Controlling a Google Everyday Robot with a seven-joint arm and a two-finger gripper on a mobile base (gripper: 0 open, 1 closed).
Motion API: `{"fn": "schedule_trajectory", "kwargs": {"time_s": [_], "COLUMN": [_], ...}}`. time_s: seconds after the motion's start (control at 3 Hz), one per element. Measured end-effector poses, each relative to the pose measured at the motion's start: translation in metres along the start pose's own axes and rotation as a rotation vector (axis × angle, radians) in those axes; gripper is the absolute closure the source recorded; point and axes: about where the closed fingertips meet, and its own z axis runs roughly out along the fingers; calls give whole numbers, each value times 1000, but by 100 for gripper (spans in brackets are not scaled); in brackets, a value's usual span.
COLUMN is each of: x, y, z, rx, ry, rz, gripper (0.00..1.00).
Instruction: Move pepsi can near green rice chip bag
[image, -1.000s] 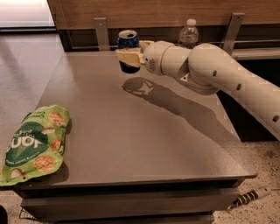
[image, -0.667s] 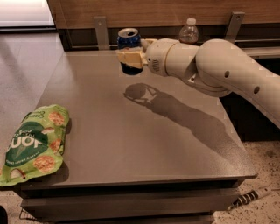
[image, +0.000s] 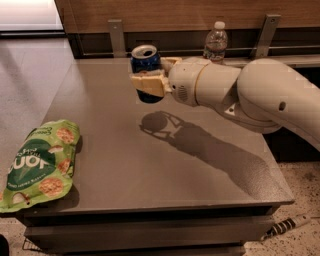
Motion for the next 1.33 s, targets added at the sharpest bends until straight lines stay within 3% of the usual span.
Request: {"fn": "schedule_trajectory", "kwargs": {"time_s": [0.33,0.67,1.0,1.33], "x": [32,42,48,57], "y": [51,94,130,156], "z": [7,18,23,24], "rx": [-80,-134,-166,-166], "ry": [-80,-148,-163,-108], "rz": [46,63,68,72], "gripper": [100,100,100,100]}}
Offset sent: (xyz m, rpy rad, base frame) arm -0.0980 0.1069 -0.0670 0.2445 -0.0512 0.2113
